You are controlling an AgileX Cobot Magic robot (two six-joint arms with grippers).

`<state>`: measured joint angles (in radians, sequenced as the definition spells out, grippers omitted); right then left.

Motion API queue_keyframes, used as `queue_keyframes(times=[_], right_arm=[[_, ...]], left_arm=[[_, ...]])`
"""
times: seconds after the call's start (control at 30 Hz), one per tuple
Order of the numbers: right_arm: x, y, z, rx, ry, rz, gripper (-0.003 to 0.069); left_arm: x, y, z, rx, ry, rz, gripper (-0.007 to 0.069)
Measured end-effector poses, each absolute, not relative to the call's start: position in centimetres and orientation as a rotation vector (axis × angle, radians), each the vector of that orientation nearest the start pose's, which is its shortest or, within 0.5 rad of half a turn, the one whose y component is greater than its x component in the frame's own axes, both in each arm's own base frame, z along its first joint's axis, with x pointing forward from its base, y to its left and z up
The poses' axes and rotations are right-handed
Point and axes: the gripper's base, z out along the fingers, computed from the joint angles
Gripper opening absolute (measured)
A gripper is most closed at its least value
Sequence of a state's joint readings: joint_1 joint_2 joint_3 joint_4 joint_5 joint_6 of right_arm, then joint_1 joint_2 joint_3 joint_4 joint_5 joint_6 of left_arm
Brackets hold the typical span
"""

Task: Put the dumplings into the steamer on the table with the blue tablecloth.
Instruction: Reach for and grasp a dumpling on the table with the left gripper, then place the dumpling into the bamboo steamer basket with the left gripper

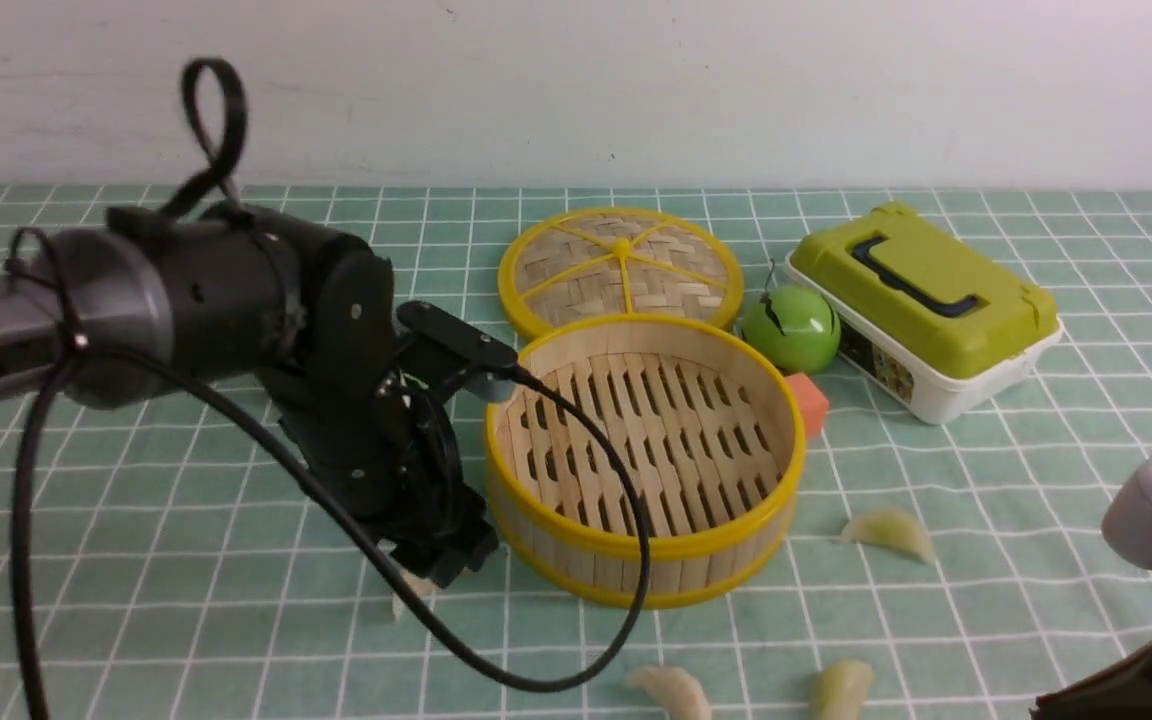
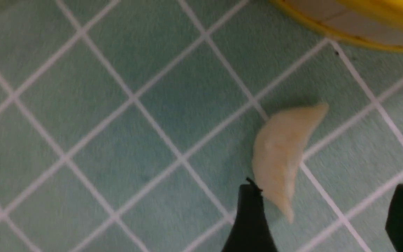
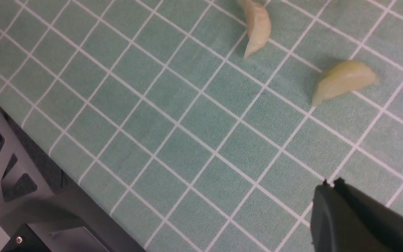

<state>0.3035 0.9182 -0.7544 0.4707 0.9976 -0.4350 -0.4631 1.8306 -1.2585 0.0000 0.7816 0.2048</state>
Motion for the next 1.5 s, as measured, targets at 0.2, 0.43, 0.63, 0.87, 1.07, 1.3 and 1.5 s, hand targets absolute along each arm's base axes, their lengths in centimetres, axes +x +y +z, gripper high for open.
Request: queue_keyframes(times=[0.2,0.43,0.63,0.87,1.07,1.3,1.5], right_arm=[[13.8,7.9,30.2,-0.735,2.462,0.556,-0.0011],[14.0,7.9,30.3,-0.741,2.436,0.541,-0.0008],[14.1,7.9,30.3,-0.731,2.422,0.536,-0.0005],[14.1,7.9,30.3,-0.73,2.421,0.537,-0.0004],[14.1,7.9,30.3,-0.733,2.423,0.537,-0.0001],[13.8,7.9,30.2,-0.752,2.449,0.548,0.0004],[13.8,7.9,30.2,-0.756,2.454,0.55,0.001]], left_arm=[[34.3,-17.1,17.3,0.989,2.646,-0.048,0.0491],[34.1,-17.0,16.9,0.977,2.707,-0.045,0.0168],[34.7,-17.5,22.2,0.828,2.714,-0.093,0.0183],[36.1,-21.0,31.0,0.581,2.533,-0.336,0.0183],[38.0,-27.9,29.2,0.529,2.505,-0.329,0.0183],[42.6,-30.8,23.4,0.238,2.577,-0.282,0.0183],[43.7,-31.7,20.1,0.2,2.638,-0.272,0.0225]])
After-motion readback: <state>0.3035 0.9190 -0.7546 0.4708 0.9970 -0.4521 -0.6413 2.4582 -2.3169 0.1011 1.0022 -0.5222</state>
